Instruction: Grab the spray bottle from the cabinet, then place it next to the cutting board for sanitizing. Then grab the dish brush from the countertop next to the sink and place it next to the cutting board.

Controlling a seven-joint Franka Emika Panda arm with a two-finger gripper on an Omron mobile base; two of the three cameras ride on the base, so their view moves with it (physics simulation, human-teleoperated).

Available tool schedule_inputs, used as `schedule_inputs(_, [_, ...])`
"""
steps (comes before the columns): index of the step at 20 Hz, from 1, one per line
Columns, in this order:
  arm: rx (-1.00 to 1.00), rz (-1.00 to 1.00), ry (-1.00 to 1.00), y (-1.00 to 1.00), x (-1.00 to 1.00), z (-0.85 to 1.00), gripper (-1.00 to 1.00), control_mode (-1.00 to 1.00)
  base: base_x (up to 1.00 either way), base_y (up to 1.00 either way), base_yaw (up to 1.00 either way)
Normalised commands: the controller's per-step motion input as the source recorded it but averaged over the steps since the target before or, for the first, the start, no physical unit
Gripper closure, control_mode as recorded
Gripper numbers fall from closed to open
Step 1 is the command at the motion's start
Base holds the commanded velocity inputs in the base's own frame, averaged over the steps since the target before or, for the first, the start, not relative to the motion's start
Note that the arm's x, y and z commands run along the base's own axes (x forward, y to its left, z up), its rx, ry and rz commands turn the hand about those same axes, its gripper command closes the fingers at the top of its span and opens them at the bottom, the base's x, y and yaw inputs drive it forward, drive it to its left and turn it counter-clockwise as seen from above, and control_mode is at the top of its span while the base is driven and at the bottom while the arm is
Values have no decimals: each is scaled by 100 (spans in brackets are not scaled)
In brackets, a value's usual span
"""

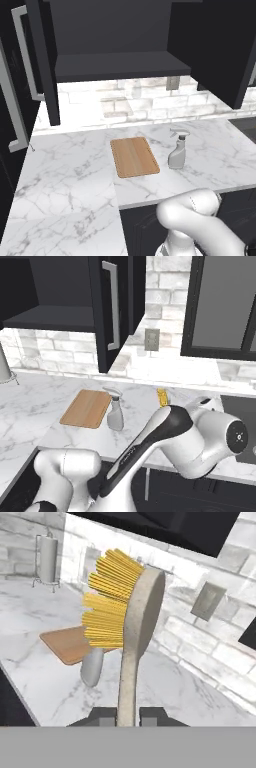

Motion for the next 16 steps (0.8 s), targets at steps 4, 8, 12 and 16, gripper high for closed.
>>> schedule_inputs(4, [0,7,-28,100,-54,70,100,-100,0,0,0])
schedule_inputs(8, [0,5,-18,100,-26,45,100,-100,0,0,0])
schedule_inputs(12, [-1,7,-3,100,0,16,100,-100,0,0,0])
schedule_inputs(16, [-3,7,-3,100,0,4,100,-100,0,0,0])
